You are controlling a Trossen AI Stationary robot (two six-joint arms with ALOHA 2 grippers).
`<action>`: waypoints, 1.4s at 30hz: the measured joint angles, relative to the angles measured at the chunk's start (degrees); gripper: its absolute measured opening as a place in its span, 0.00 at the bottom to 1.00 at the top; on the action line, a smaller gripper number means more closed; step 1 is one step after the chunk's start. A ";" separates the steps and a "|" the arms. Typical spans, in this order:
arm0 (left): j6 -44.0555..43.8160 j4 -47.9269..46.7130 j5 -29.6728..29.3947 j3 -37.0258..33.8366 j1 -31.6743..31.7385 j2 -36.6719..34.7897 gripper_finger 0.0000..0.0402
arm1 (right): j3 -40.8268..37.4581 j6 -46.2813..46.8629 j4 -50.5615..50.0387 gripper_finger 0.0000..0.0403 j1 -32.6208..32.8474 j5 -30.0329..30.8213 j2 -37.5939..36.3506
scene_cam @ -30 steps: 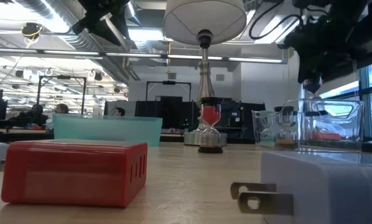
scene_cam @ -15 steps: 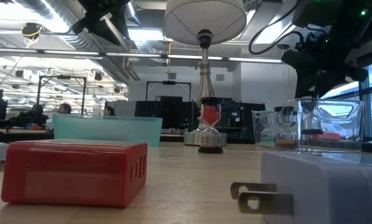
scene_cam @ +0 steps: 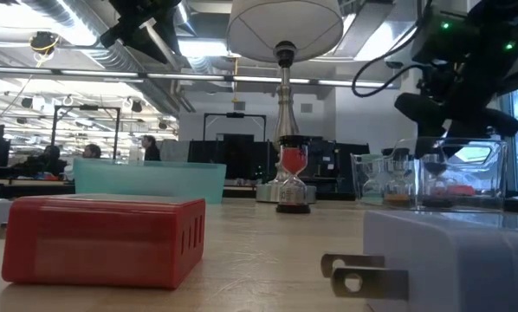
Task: Pick & Place Office items
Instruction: Put the blue hourglass into the transparent bin, then put the red hourglass into the transparent bin
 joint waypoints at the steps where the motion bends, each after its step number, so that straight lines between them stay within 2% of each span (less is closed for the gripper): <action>1: 0.00 -0.01 -0.10 0.00 -0.01 0.00 0.42 | -0.10 -0.06 0.52 0.54 0.00 0.30 0.00; 8: -0.02 0.01 -0.31 0.00 0.01 0.00 0.42 | -0.11 -0.12 0.59 0.54 -0.68 5.54 0.00; 14: -0.02 -0.01 -0.33 0.00 0.01 0.00 0.42 | -0.14 -1.34 0.59 0.54 -2.40 5.55 0.00; 26: -0.02 -0.01 -0.42 0.00 0.00 0.00 0.42 | -0.14 -1.84 0.63 0.61 -3.21 5.84 0.00; 33: -0.01 -0.01 -0.42 0.00 0.00 0.00 0.42 | -0.14 -2.53 0.63 0.62 -3.21 7.87 0.00; 42: -0.02 0.00 -0.42 0.00 -0.01 0.00 0.42 | 0.51 -6.57 0.54 0.74 -3.21 7.19 0.00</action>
